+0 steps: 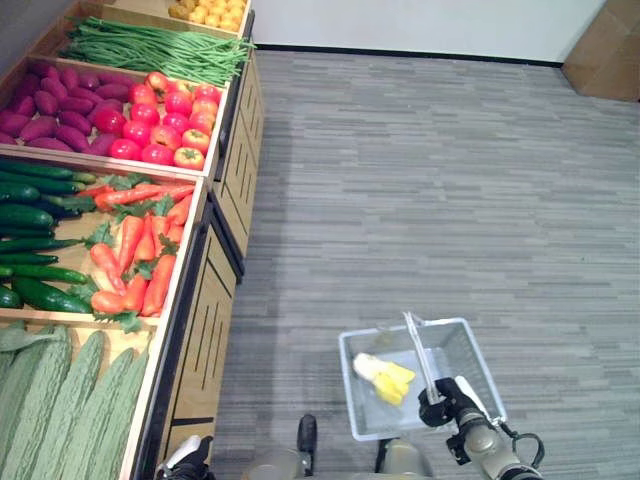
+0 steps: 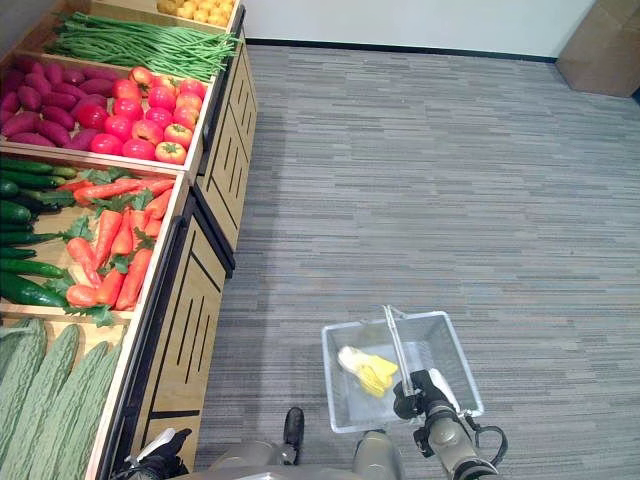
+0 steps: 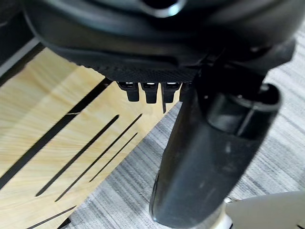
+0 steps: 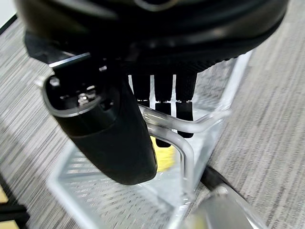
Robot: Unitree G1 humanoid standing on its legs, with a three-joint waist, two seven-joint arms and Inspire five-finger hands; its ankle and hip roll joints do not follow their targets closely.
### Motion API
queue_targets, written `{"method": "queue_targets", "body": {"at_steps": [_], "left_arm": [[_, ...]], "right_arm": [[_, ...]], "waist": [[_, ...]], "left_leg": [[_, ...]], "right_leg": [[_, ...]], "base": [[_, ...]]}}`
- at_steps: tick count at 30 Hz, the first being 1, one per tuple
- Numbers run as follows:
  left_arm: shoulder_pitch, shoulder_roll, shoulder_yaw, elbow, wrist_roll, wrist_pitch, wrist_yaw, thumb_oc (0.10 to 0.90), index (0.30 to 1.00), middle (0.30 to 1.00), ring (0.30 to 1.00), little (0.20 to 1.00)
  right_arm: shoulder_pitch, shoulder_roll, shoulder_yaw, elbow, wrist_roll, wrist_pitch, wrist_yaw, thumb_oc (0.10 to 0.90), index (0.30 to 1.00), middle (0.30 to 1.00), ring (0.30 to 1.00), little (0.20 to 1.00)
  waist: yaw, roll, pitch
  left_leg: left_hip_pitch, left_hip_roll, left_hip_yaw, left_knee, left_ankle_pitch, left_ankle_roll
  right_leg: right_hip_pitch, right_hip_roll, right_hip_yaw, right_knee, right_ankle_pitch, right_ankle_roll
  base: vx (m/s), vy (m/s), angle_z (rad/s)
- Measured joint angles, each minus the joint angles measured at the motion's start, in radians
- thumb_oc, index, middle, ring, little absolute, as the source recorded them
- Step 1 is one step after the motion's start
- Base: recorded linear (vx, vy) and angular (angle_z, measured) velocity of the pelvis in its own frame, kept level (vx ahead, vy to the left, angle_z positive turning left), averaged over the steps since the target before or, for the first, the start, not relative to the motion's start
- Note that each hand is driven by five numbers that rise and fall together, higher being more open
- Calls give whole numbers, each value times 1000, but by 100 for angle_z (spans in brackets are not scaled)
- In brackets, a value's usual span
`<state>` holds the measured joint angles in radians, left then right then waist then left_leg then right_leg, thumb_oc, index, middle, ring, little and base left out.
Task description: Get the vegetables into the basket
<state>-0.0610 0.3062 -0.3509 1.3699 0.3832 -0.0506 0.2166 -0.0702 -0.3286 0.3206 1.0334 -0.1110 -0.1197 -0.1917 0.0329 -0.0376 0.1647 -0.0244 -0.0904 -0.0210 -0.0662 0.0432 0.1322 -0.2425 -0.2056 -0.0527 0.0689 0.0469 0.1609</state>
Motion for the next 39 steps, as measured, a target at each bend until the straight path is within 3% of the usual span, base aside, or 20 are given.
{"method": "queue_targets", "body": {"at_steps": [3, 5, 6, 7, 9, 14, 18, 22, 24, 27, 29, 30, 32, 34, 37, 38, 39], "left_arm": [[-13, 1, 4, -11, -1, 1, 3, 900, 1000, 1000, 1000, 1000], [-13, -3, 10, -17, -5, 1, 4, 900, 1000, 1000, 1000, 1000], [-6, -2, 9, -20, -6, 1, 4, 900, 1000, 1000, 1000, 1000], [-3, -18, 9, -24, -7, 1, 7, 900, 1000, 1000, 1000, 1000], [12, -26, 12, -49, -7, -11, 8, 900, 1000, 1000, 1000, 1000], [2, -36, 18, -59, -9, -23, 20, 900, 1000, 1000, 1000, 1000], [-1, -37, 32, -57, -10, -22, 25, 900, 1000, 1000, 1000, 1000], [-3, -40, 40, -38, -10, -19, 27, 900, 1000, 1000, 1000, 1000], [-1, -43, 40, -25, -10, -18, 26, 900, 1000, 1000, 1000, 1000], [0, -48, 39, -27, -9, -18, 26, 900, 1000, 1000, 1000, 1000], [8, -52, 37, -30, -8, -16, 26, 900, 1000, 1000, 1000, 1000], [28, -52, 37, -38, -6, -10, 25, 900, 1000, 1000, 1000, 1000], [46, -53, 26, -23, 9, -6, 24, 900, 1000, 1000, 1000, 1000], [68, -62, 28, -7, 15, -1, 18, 900, 1000, 1000, 1000, 1000], [98, -73, 30, -1, 41, 8, 4, 900, 1000, 1000, 1000, 1000], [70, -71, 31, -12, 41, 3, 6, 900, 1000, 1000, 1000, 1000], [62, -70, 31, -15, 41, 2, 6, 900, 1000, 1000, 1000, 1000]], "right_arm": [[-15, 3, -1, -27, 0, -10, -1, 400, 300, 300, 300, 300], [-10, 7, -1, -28, -1, -10, 0, 400, 300, 300, 300, 300], [1, 17, -1, -23, -1, -13, 0, 400, 300, 300, 300, 300], [-3, 10, -1, -9, -1, -10, 2, 400, 300, 300, 300, 300], [-14, 9, 0, -1, -2, -6, 12, 400, 300, 300, 300, 300], [1, -35, -1, -7, -2, -6, 16, 400, 300, 300, 300, 300], [4, -82, -2, -1, -9, -1, 12, 400, 300, 300, 300, 300], [14, -112, -3, -1, -15, 0, 10, 400, 300, 300, 300, 300], [20, -120, -1, -2, -36, 0, 9, 400, 300, 300, 300, 300], [36, -131, -2, -2, -40, 2, 3, 400, 300, 300, 300, 300], [38, -140, -2, -3, -47, 8, 1, 400, 300, 300, 300, 300], [30, -135, 0, -3, -50, 7, 0, 400, 300, 300, 300, 300], [12, -130, 3, 0, -55, 12, -7, 400, 300, 300, 300, 300], [-2, -107, 12, 21, -77, 16, -5, 400, 300, 300, 300, 300], [48, -91, 6, 12, -88, -6, -6, 400, 300, 300, 300, 300], [66, -75, -2, 35, -88, 0, -4, 400, 300, 300, 300, 300], [66, -70, -3, 38, -88, 1, -4, 400, 300, 300, 300, 300]], "waist": [[-9, -17, 10], [-15, -22, 8], [-19, -34, 1], [-18, -9, -1], [-14, 8, -9], [-24, 5, -24], [-27, 12, -29], [-26, 14, -30], [-23, 17, -29], [-19, 9, -23], [-2, 10, -12], [10, 20, -4], [29, 37, 19], [48, 39, 22], [45, 36, -3], [37, 17, -22], [33, 18, -23]], "left_leg": [[50, 9, -22, 0, -42, -33], [74, 20, -50, 2, -65, -61], [100, 27, -78, 5, -86, -92], [106, 64, -82, 16, -94, -112], [105, 120, -73, 51, -101, -137], [95, 195, -129, 138, -98, -180], [76, 218, -150, 170, -70, -225], [10, 213, -177, 287, -58, -252], [-46, 217, -147, 358, -33, -281], [-76, 226, -66, 299, -45, -285], [-99, 204, -27, 85, -30, -280], [-132, 203, -19, 62, 2, -264], [-213, 209, 4, -7, 79, -276], [-225, 211, 3, -25, 110, -267], [-187, 186, 26, 53, 123, -200], [-137, 125, 71, -6, 119, -135], [-125, 115, 73, -17, 120, -129]], "right_leg": [[-23, 11, 22, -87, 108, -4], [-15, 19, 21, -91, 128, -6], [19, 23, 11, -93, 164, -45], [35, 56, -14, -90, 154, -66], [58, 112, -40, -91, 135, -105], [117, 178, -100, -78, 64, -154], [117, 206, -115, -68, 32, -178], [116, 209, -131, -56, 11, -181], [131, 210, -154, -71, 1, -206], [166, 200, -188, -125, -7, -233], [177, 202, -188, -155, -1, -225], [183, 214, -190, -155, 2, -219], [196, 230, -178, -156, -15, -221], [235, 246, -135, -156, -36, -202], [320, 216, -92, -147, -85, -166], [297, 140, -82, -53, -132, -119], [288, 127, -83, -21, -134, -117]], "base": [[282, -192, 24], [239, -200, 47], [162, -165, 52], [307, -329, 43], [261, -305, 9], [156, -250, 21], [94, -188, 10], [63, -105, 13], [61, -59, 30], [115, -28, 59], [103, 37, 35], [239, 102, -12], [400, 214, -22], [367, 261, -67], [300, 382, -68], [275, 488, 0], [251, 494, -18]]}}
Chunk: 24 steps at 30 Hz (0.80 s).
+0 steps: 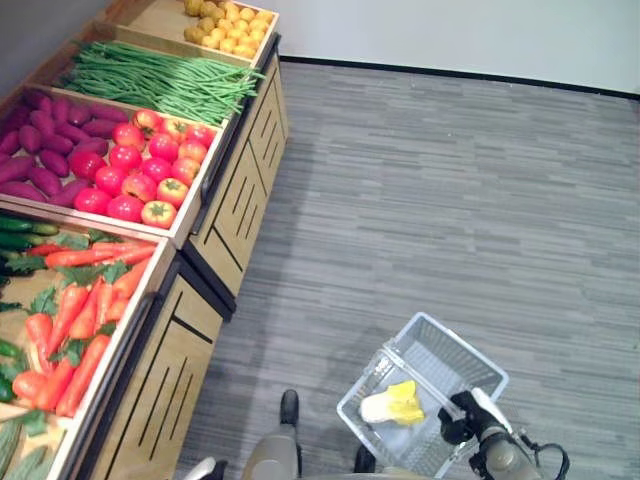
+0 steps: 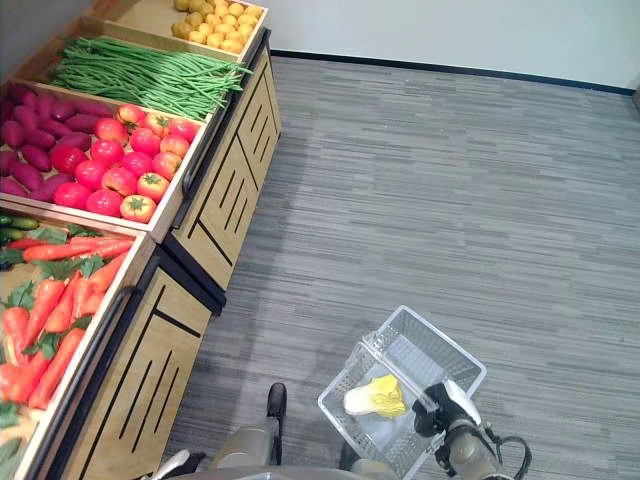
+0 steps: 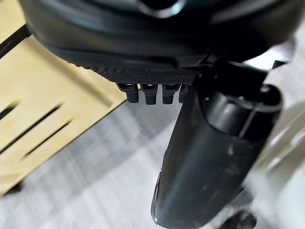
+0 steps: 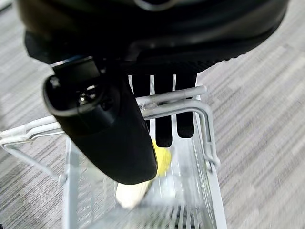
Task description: Get the vegetables into the basket
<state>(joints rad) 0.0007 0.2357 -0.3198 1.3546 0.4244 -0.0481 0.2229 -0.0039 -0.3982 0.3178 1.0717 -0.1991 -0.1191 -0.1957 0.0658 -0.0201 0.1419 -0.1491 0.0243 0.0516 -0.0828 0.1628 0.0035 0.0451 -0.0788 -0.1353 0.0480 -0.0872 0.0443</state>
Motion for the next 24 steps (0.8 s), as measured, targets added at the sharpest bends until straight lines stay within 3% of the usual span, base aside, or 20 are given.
{"method": "queue_targets", "body": {"at_steps": [1, 2, 3, 5, 7, 9, 10, 11, 13, 15, 18, 21, 22, 23, 24], "left_arm": [[-24, 9, -27, 0, 4, -3, 3, 900, 1000, 1000, 1000, 1000], [-27, 18, -32, -2, 7, -4, 3, 900, 1000, 1000, 1000, 1000], [-44, 55, -41, -4, 7, -3, 3, 900, 1000, 1000, 1000, 1000], [-77, 94, -41, -5, 7, 1, 7, 900, 1000, 1000, 1000, 1000], [-102, 118, -56, -7, 9, 12, 9, 900, 1000, 1000, 1000, 1000], [-110, 130, -79, -10, 11, 10, 8, 900, 1000, 1000, 1000, 1000], [-120, 122, -83, -24, 20, 5, 9, 900, 1000, 1000, 1000, 1000], [-123, 112, -82, -27, 20, 9, 9, 900, 1000, 1000, 1000, 1000], [-129, 110, -80, -24, 19, 12, 10, 900, 1000, 1000, 1000, 1000], [-139, 107, -81, -33, 18, 12, 10, 900, 1000, 1000, 1000, 1000], [-142, 103, -82, -43, 5, 12, 14, 900, 1000, 1000, 1000, 1000], [-133, 96, -80, -34, -3, 13, 14, 900, 1000, 1000, 1000, 1000], [-127, 90, -78, -29, -3, 8, 15, 900, 1000, 1000, 1000, 1000], [-121, 78, -79, -23, -3, 6, 17, 900, 1000, 1000, 1000, 1000], [-110, 55, -72, -19, -3, -1, 15, 900, 1000, 1000, 1000, 1000]], "right_arm": [[13, 9, -2, -5, 0, 4, 1, 400, 300, 300, 300, 300], [13, 14, -2, -9, 0, 5, -1, 400, 300, 300, 300, 300], [13, 28, 4, -13, 0, 10, 3, 400, 300, 300, 300, 300], [-9, 37, 4, -19, 1, 10, 3, 400, 300, 300, 300, 300], [-52, 38, 2, -15, 1, 14, -2, 400, 300, 300, 300, 300], [-83, 41, 6, -13, 1, 13, -2, 400, 300, 300, 300, 300], [-106, 39, 15, -13, 1, 13, 0, 400, 300, 300, 300, 300], [-110, 32, 12, -15, 1, 7, -1, 400, 300, 300, 300, 300], [-114, 38, 14, -32, 2, -9, -2, 400, 300, 300, 300, 300], [-113, 41, 14, -39, 3, -14, -2, 400, 300, 300, 300, 300], [-101, 44, 18, -43, 4, -22, -3, 400, 300, 300, 300, 300], [-114, 44, 1, -48, 5, -23, -22, 400, 300, 300, 300, 300], [-113, 45, -1, -43, 7, -22, -23, 400, 300, 300, 300, 300], [-95, 49, 2, -38, 9, -10, -16, 400, 300, 300, 300, 300], [-98, 44, 2, -23, 9, 4, -4, 400, 300, 300, 300, 300]], "waist": [[-5, 1, -8], [-5, -2, -16], [-9, -34, -37], [-6, -62, -42], [-3, -60, -39], [3, -57, -37], [3, -55, -34], [3, -33, -26], [2, -48, -8], [-5, -43, -2], [-29, -41, 13], [-60, -52, 28], [-61, -55, 26], [-62, -50, 24], [-60, -8, 26]], "left_leg": [[33, -26, 22, -2, -39, 42], [37, -34, 25, 3, -55, 51], [29, -66, 25, 20, -76, 66], [26, -97, 17, 24, -83, 75], [46, -110, 13, 36, -103, 103], [72, -118, 11, 38, -105, 105], [81, -119, 2, 49, -114, 108], [95, -102, -33, 51, -155, 119], [114, -115, -33, 52, -157, 117], [119, -112, -50, 51, -162, 112], [142, -103, -92, 50, -180, 92], [195, -83, -126, 49, -212, 57], [216, -67, -149, 50, -238, 30], [236, -18, -190, 56, -285, -4], [237, 48, -195, 80, -274, -31]], "right_leg": [[-83, -38, 30, 199, -5, 8], [-118, -54, 29, 277, -10, 13], [-179, -97, 36, 375, -42, 50], [-209, -131, 58, 380, -45, 79], [-227, -142, 77, 414, -34, 97], [-238, -142, 76, 443, -32, 99], [-251, -128, 76, 433, -30, 104], [-260, -103, 76, 435, -32, 103], [-283, -103, 79, 402, -31, 102], [-312, -92, 79, 328, -23, 101], [-331, -86, 95, 106, 70, 96], [-333, -89, 136, -64, 223, 88], [-330, -79, 146, -70, 254, 93], [-295, -43, 158, -70, 301, 65], [-276, 20, 108, -52, 260, 30]], "base": [[137, 302, -19], [97, 205, -16], [143, 248, 5], [141, 207, 15], [133, 152, 7], [144, 79, 9], [206, 70, 11], [168, 3, 20], [141, -35, 14], [213, -96, 19], [254, -136, 34], [263, -194, 40], [385, -375, 78], [312, -356, 86], [358, -459, 82]]}}
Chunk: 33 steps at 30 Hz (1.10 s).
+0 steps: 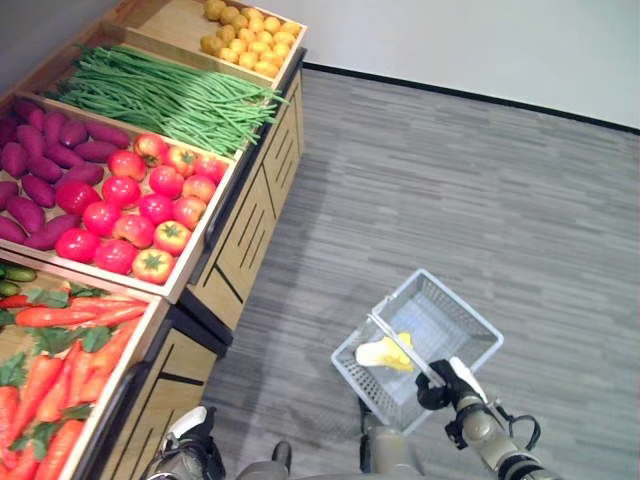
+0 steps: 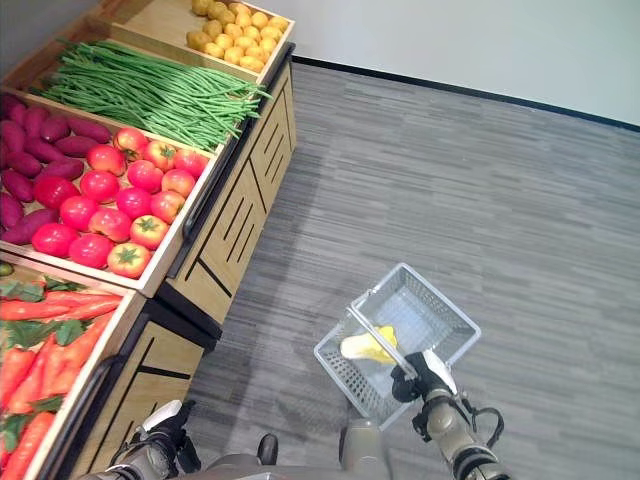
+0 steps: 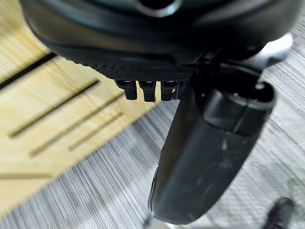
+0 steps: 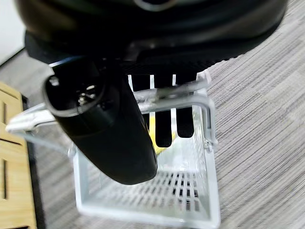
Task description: Get the vegetables into the basket
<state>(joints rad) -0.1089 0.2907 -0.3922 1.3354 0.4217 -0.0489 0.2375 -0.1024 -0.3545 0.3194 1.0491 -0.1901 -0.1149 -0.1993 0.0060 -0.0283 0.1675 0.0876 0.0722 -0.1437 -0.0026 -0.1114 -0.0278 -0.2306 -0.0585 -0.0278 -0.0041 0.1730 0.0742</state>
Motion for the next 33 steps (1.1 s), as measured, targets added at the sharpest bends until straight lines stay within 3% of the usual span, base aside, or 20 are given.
{"method": "queue_targets", "body": {"at_steps": [2, 3, 4, 5, 6, 7, 9, 11, 12, 14, 17, 18, 21, 24, 26, 27, 28, 30, 33], "left_arm": [[35, -24, 8, 10, 0, -10, -2, 900, 1000, 1000, 1000, 1000], [46, -27, 19, 28, 1, -12, 0, 900, 1000, 1000, 1000, 1000], [45, -15, 23, 33, 2, -4, 4, 900, 1000, 1000, 1000, 1000], [47, -17, 20, 33, 2, 1, 3, 900, 1000, 1000, 1000, 1000], [46, -18, 19, 28, 3, -1, 3, 900, 1000, 1000, 1000, 1000], [46, -26, 29, 25, 2, 3, 4, 900, 1000, 1000, 1000, 1000], [49, -9, 44, 26, 1, 6, 4, 900, 1000, 1000, 1000, 1000], [47, -8, 55, 25, 0, 3, 4, 900, 1000, 1000, 1000, 1000], [48, -7, 65, 26, 0, 3, 4, 900, 1000, 1000, 1000, 1000], [29, -13, 78, 25, 0, 6, 5, 900, 1000, 1000, 1000, 1000], [20, -20, 75, 25, -2, 12, 5, 900, 1000, 1000, 1000, 1000], [17, -23, 68, 23, -4, 12, 6, 900, 1000, 1000, 1000, 1000], [17, -34, 39, 11, -10, 22, 6, 900, 1000, 1000, 1000, 1000], [64, -40, 38, 16, -9, 26, 2, 900, 1000, 1000, 1000, 1000], [119, -41, 48, 30, -10, 35, 1, 900, 1000, 1000, 1000, 1000], [131, -47, 85, 34, -11, 35, -3, 900, 1000, 1000, 1000, 1000], [127, -46, 79, 31, -10, 35, -2, 900, 1000, 1000, 1000, 1000], [124, -35, 76, 24, -10, 34, -1, 900, 1000, 1000, 1000, 1000], [106, -7, 81, 24, -10, 34, 2, 900, 1000, 1000, 1000, 1000]], "right_arm": [[4, -7, 1, 18, 0, 13, 17, 400, 300, 300, 300, 300], [5, -20, 1, 22, 0, 13, 17, 400, 300, 300, 300, 300], [-2, -70, 1, 19, -1, 13, 18, 400, 300, 300, 300, 300], [-5, -98, 4, 19, 0, 13, 17, 400, 300, 300, 300, 300], [-14, -113, 4, 18, 0, 12, 17, 400, 300, 300, 300, 300], [-10, -125, 5, 19, 0, 13, 17, 400, 300, 300, 300, 300], [9, -105, 45, 18, -5, 11, 21, 400, 300, 300, 300, 300], [34, -91, 68, 17, -9, 12, 30, 400, 300, 300, 300, 300], [50, -94, 82, 2, -10, 15, 39, 400, 300, 300, 300, 300], [66, -97, 81, 1, -9, 15, 38, 400, 300, 300, 300, 300], [74, -97, 76, 1, -9, 14, 32, 400, 300, 300, 300, 300], [77, -99, 76, 1, -9, 14, 27, 400, 300, 300, 300, 300], [76, -95, 44, 23, -8, 16, 18, 400, 300, 300, 300, 300], [66, -91, 16, 23, -8, 19, 15, 400, 300, 300, 300, 300], [70, -75, 2, 26, -8, 15, 14, 400, 300, 300, 300, 300], [84, -66, -20, 40, -9, 15, 7, 400, 300, 300, 300, 300], [114, -64, -28, 42, -9, 15, 7, 400, 300, 300, 300, 300], [119, -49, -29, 45, -9, 15, 7, 400, 300, 300, 300, 300], [111, -25, -28, 42, -9, 17, 7, 400, 300, 300, 300, 300]], "waist": [[4, 0, -2], [2, -4, -12], [1, -7, -19], [1, -13, -20], [0, -15, -20], [-7, -12, -22], [-4, -34, -36], [-2, -37, -45], [-2, -32, -53], [-4, -31, -55], [5, -23, -59], [-3, -24, -58], [-13, 2, -57], [16, 34, -50], [22, 41, -52], [20, 39, -51], [19, 33, -52], [19, 19, -61], [20, -2, -82]], "left_leg": [[2, 58, -4, 80, 42, -38], [-3, 84, -23, 100, 77, -75], [-26, 115, -44, 112, 153, -110], [-31, 120, -44, 111, 173, -128], [-35, 112, -46, 104, 177, -131], [-41, 105, -37, 106, 184, -136], [-40, 107, -50, 111, 174, -145], [-53, 105, -62, 126, 168, -153], [-72, 107, -79, 135, 168, -153], [-128, 101, -39, 187, 164, -157], [-199, 102, 80, 239, 151, -140], [-223, 107, 153, 254, 151, -142], [-250, 122, 325, 112, 156, -140], [-256, 122, 349, -5, 188, -108], [-225, 113, 345, -18, 209, -79], [-213, 85, 342, -20, 232, -40], [-192, 39, 348, -32, 213, -8], [-181, -8, 358, -47, 196, 19], [-168, -44, 378, -75, 192, 44]], "right_leg": [[59, 51, -49, 14, -47, -65], [79, 74, -79, 15, -75, -78], [82, 104, -108, 23, -100, -103], [92, 112, -112, 24, -110, -108], [93, 115, -112, 25, -122, -99], [108, 125, -117, 19, -141, -114], [112, 141, -113, 22, -148, -112], [113, 151, -124, 21, -154, -117], [111, 150, -145, 19, -158, -136], [113, 132, -198, 3, -155, -146], [113, 108, -268, 1, -151, -166], [121, 94, -306, -15, -150, -171], [133, 73, -383, -36, -154, -154], [133, 72, -382, -25, -160, -143], [142, 60, -353, 3, -162, -116], [144, 23, -343, 45, -180, -87], [138, -28, -332, 93, -198, -58], [124, -75, -307, 125, -205, -30], [110, -109, -277, 131, -189, -5]], "base": [[272, -403, 50], [175, -311, 58], [207, -358, 52], [182, -277, 33], [181, -239, 16], [144, -162, 9], [105, -134, -2], [42, -139, 11], [0, -114, 45], [-17, -60, 78], [-35, -14, 85], [-6, 15, 92], [32, 85, 101], [134, 181, 12], [133, 258, -43], [103, 241, -18], [115, 273, 5], [75, 219, -1], [23, 78, -7]]}}
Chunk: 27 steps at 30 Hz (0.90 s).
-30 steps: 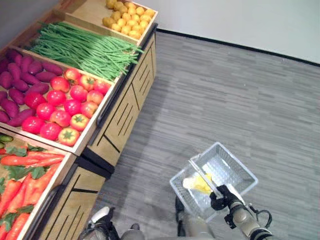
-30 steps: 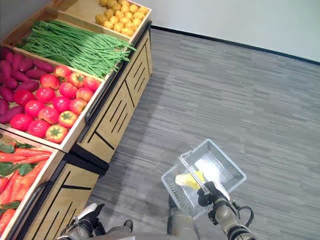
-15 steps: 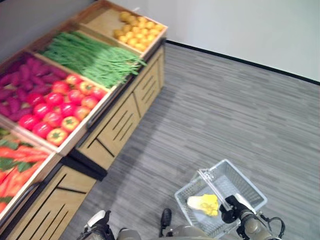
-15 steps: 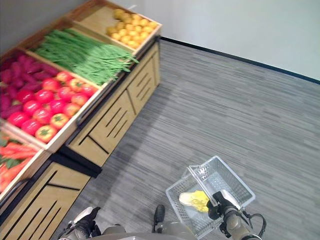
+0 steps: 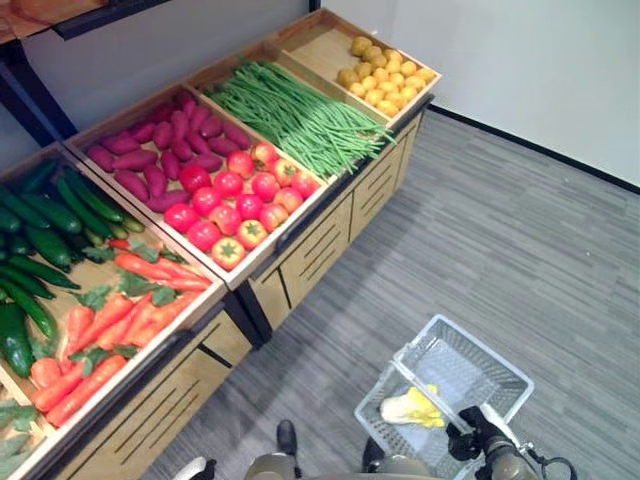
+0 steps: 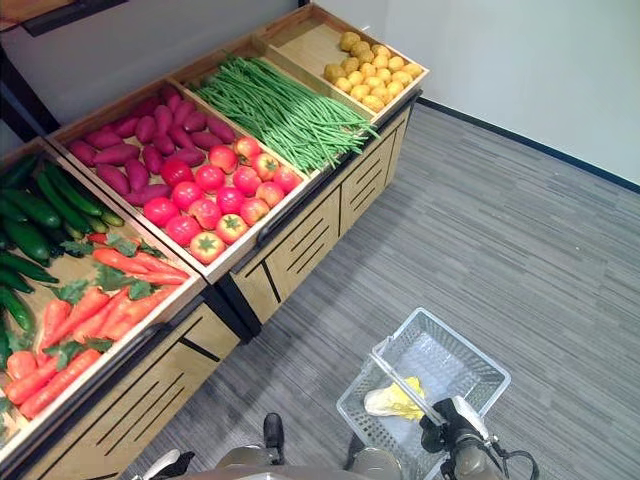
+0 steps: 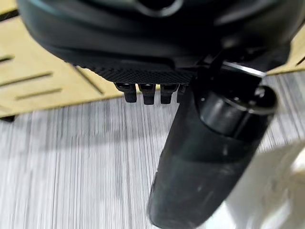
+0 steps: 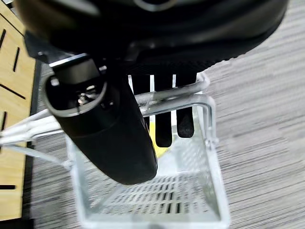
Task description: Get the vegetables into the basket
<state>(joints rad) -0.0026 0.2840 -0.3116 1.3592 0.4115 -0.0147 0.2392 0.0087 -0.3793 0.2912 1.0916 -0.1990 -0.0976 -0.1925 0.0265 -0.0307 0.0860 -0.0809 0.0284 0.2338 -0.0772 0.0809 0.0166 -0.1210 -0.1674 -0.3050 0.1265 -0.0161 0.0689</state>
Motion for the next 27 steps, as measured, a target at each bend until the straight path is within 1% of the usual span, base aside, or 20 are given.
{"method": "queue_targets", "body": {"at_steps": [1, 3, 6, 10, 12, 14, 15, 16, 17, 18, 19, 20, 21, 22, 23, 24, 25, 26, 27], "left_arm": [[-10, 12, -1, -2, 0, 0, 1, 900, 1000, 1000, 1000, 1000], [-28, 36, 0, -13, 0, 1, 5, 900, 1000, 1000, 1000, 1000], [-36, 38, -1, -13, 0, -2, 4, 900, 1000, 1000, 1000, 1000], [-34, 31, 0, -11, 0, -6, 2, 900, 1000, 1000, 1000, 1000], [-27, 24, 0, -6, 0, -8, 0, 900, 1000, 1000, 1000, 1000], [-22, 21, 0, 6, -1, -12, -6, 900, 1000, 1000, 1000, 1000], [-22, 19, -1, 10, -1, -13, -8, 900, 1000, 1000, 1000, 1000], [-20, 21, -1, 11, -3, -14, -8, 900, 1000, 1000, 1000, 1000], [-20, 25, -1, 11, -10, -15, -9, 900, 1000, 1000, 1000, 1000], [-26, 28, -16, 11, -19, -16, -15, 900, 1000, 1000, 1000, 1000], [-29, 31, -32, 9, -21, -17, -17, 900, 1000, 1000, 1000, 1000], [-34, 35, -43, 7, -21, -22, -19, 900, 1000, 1000, 1000, 1000], [-38, 39, -44, 7, -23, -24, -19, 900, 1000, 1000, 1000, 1000], [-40, 43, -44, 7, -33, -28, -19, 900, 1000, 1000, 1000, 1000], [-41, 42, -40, 8, -39, -29, -20, 900, 1000, 1000, 1000, 1000], [-37, 43, -39, 9, -40, -29, -22, 900, 1000, 1000, 1000, 1000], [-36, 42, -38, 19, -43, -29, -23, 900, 1000, 1000, 1000, 1000], [-36, 43, -38, 23, -49, -28, -23, 900, 1000, 1000, 1000, 1000], [-33, 45, -38, 27, -59, -28, -25, 900, 1000, 1000, 1000, 1000]], "right_arm": [[-2, 9, 0, 0, 0, 0, 0, 400, 300, 300, 300, 300], [-14, 28, 2, 16, 0, 2, 0, 400, 300, 300, 300, 300], [-43, 34, 2, 46, 0, 3, 1, 400, 300, 300, 300, 300], [-68, 34, 2, 75, 0, 0, 1, 400, 300, 300, 300, 300], [-78, 35, 1, 99, 0, -2, 1, 400, 300, 300, 300, 300], [-78, 37, -8, 136, 1, -1, 1, 400, 300, 300, 300, 300], [-76, 36, -9, 144, 1, 1, 1, 400, 300, 300, 300, 300], [-74, 38, -8, 149, 1, 6, 1, 400, 300, 300, 300, 300], [-74, 40, -8, 151, 1, 6, 2, 400, 300, 300, 300, 300], [-74, 36, -9, 156, 2, 6, -4, 400, 300, 300, 300, 300], [-71, 33, -8, 161, 2, 7, -4, 400, 300, 300, 300, 300], [-69, 35, -7, 169, 5, 7, -6, 400, 300, 300, 300, 300], [-71, 39, -6, 176, 5, 6, -4, 400, 300, 300, 300, 300], [-74, 44, -5, 178, 6, 6, -3, 400, 300, 300, 300, 300], [-76, 47, -5, 177, 9, 6, -4, 400, 300, 300, 300, 300], [-75, 48, -6, 177, 10, 6, -6, 400, 300, 300, 300, 300], [-74, 50, -3, 178, 10, 7, -6, 400, 300, 300, 300, 300], [-75, 52, -3, 178, 10, 6, -6, 400, 300, 300, 300, 300], [-74, 53, -3, 180, 11, 7, -6, 400, 300, 300, 300, 300]], "waist": [[0, -6, -5], [6, -23, -15], [7, -25, -14], [12, -28, -14], [13, -31, -14], [13, -38, -13], [14, -36, -14], [15, -35, -16], [16, -39, -14], [5, -43, -15], [-3, -46, -17], [-13, -43, -17], [-14, -46, -18], [-14, -49, -18], [-15, -48, -18], [-15, -46, -16], [-21, -45, -15], [-27, -43, -10], [-43, -43, -8]], "left_leg": [[-1, -8, -3, -1, 14, 9], [-1, -24, -7, -3, 11, 21], [13, -29, -14, -9, 7, 25], [24, -30, -18, -9, -1, 21], [29, -29, -22, -8, -16, 17], [40, -31, -33, -16, -28, 22], [42, -27, -36, -16, -27, 23], [46, -17, -35, -15, -25, 28], [48, -17, -37, -16, -25, 30], [48, -23, -64, -15, -21, 44], [53, -32, -92, -15, -19, 55], [51, -36, -116, -16, -18, 65], [50, -38, -128, -15, -18, 69], [47, -41, -141, -15, -15, 74], [44, -42, -146, -13, -10, 81], [51, -44, -160, -11, -11, 81], [51, -44, -179, -11, -15, 74], [55, -45, -199, -11, -15, 74], [61, -47, -236, -11, -19, 68]], "right_leg": [[-2, -7, 7, -1, 0, 1], [5, -17, 25, -16, 15, 23], [32, -15, 22, -39, 19, 31], [55, -10, 20, -62, 17, 33], [65, -9, 18, -62, 17, 34], [60, -18, 15, -8, 11, 44], [40, -20, 17, 39, 10, 46], [4, -28, 31, 116, 8, 47], [-16, -34, 41, 161, 8, 47], [-73, -47, 99, 296, 9, 47], [-108, -48, 145, 364, 5, 51], [-122, -41, 198, 356, -39, 77], [-121, -32, 230, 299, -40, 79], [-118, -32, 236, 205, -36, 80], [-110, -32, 234, 117, -17, 86], [-113, -36, 226, 30, 12, 87], [-103, -31, 236, -55, 44, 96], [-89, -27, 245, -111, 71, 91], [-71, -19, 281, -177, 120, 90]], "base": [[27, 105, 14], [44, 121, 14], [51, 92, 7], [48, 85, 3], [71, 164, 4], [30, 122, 10], [20, 62, 10], [42, 75, 8], [90, 56, 27], [99, 36, 47], [114, 3, 70], [91, -45, 59], [70, -50, 52], [108, -101, 39], [122, -109, 39], [170, -153, 36], [99, -85, 43], [143, -138, 71], [133, -141, 77]]}}
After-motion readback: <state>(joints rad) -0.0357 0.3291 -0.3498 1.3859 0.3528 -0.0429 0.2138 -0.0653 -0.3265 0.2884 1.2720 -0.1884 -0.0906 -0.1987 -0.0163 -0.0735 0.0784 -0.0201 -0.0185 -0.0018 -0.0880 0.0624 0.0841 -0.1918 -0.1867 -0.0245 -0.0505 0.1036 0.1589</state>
